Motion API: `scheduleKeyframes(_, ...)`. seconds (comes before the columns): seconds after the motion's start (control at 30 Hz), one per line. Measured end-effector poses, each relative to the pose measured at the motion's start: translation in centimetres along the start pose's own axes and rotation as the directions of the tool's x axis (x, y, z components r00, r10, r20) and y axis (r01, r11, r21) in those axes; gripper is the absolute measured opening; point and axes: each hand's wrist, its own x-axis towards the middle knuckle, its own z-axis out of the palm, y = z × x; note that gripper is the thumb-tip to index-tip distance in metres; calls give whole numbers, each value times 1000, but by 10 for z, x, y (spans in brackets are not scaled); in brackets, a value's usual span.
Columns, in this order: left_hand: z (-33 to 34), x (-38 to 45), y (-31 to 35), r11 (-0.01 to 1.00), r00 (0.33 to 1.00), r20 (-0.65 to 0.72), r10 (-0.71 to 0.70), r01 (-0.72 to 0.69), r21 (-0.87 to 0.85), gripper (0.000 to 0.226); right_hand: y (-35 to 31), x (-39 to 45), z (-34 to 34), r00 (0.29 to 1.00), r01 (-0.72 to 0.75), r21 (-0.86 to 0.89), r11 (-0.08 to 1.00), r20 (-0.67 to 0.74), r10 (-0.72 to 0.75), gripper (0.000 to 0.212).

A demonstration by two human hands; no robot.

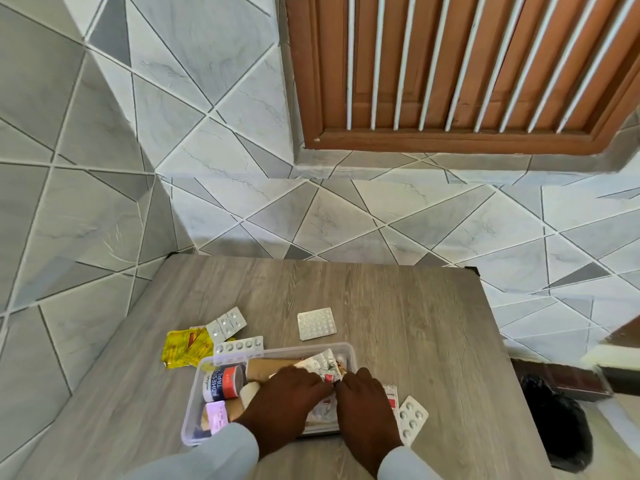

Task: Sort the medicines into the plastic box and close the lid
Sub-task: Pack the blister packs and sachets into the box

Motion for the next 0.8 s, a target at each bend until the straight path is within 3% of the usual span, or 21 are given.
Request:
scheduleKeyframes(0.1, -5, 7, 3, 964, 991, -48, -121, 106, -243, 48, -5, -2, -3, 998, -46, 47, 998, -30, 48, 24)
scheduleKeyframes(0.2, 9, 7, -9, 941, 981, -85, -176, 142, -308, 49, -12, -2, -8, 993, -94, 60, 994, -61, 97, 28)
scheduleKeyframes(0.27, 13, 6, -20, 957, 991, -93, -101, 71, -282, 43, -13, -2, -6, 997, -56, -11, 998, -56, 55, 26)
scheduleKeyframes(0.33, 21, 5, -30, 989, 997, -79, 13, -24, -146, 27, -15, -3, -5, 999, -33, -115, 993, -7, 32, 16)
scheduleKeyframes(0.43, 29, 0, -45, 999, 999, -38, 34, -35, -30, 18, -21, -4, -6, 993, -84, -191, 978, 66, 98, 8)
scheduleKeyframes(0.6, 35, -15, -68, 987, 991, -128, -28, 7, -161, 32, -33, 4, -8, 969, -187, -223, 957, 119, 217, 21)
scheduleKeyframes(0.67, 34, -16, -65, 983, 995, -97, -23, 5, -185, 36, -39, 6, -10, 961, -230, -185, 955, 115, 253, 29)
scheduleKeyframes(0.8, 40, -7, -58, 998, 991, -126, -32, 25, -53, 41, -54, 11, -9, 939, -304, -242, 921, 86, 333, 31)
